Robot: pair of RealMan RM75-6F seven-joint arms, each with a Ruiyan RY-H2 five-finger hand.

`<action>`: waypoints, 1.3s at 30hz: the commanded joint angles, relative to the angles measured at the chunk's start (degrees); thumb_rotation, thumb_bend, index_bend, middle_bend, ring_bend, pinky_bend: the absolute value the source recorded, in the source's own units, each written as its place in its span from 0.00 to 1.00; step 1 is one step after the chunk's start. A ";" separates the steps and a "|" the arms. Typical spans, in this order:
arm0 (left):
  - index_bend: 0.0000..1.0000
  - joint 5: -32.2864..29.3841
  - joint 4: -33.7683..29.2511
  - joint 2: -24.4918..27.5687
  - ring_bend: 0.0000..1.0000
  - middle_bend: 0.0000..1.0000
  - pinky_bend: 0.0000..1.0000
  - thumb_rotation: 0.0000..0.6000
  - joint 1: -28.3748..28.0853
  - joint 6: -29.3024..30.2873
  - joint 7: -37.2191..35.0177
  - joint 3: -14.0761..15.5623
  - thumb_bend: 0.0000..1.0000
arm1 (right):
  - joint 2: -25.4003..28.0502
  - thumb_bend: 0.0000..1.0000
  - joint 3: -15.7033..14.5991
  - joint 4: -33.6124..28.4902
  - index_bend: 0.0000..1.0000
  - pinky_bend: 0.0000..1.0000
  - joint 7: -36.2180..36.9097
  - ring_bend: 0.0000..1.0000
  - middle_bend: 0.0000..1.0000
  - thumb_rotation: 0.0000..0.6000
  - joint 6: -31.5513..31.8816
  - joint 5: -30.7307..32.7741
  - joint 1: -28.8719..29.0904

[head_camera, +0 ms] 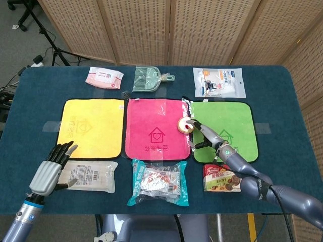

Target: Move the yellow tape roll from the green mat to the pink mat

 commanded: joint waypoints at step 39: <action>0.04 0.14 -0.24 0.47 0.00 0.00 0.00 1.00 -0.11 0.37 -1.09 0.07 0.16 | -0.84 0.47 -2.94 -10.86 0.08 0.02 -8.04 0.00 0.00 1.00 3.46 4.85 2.48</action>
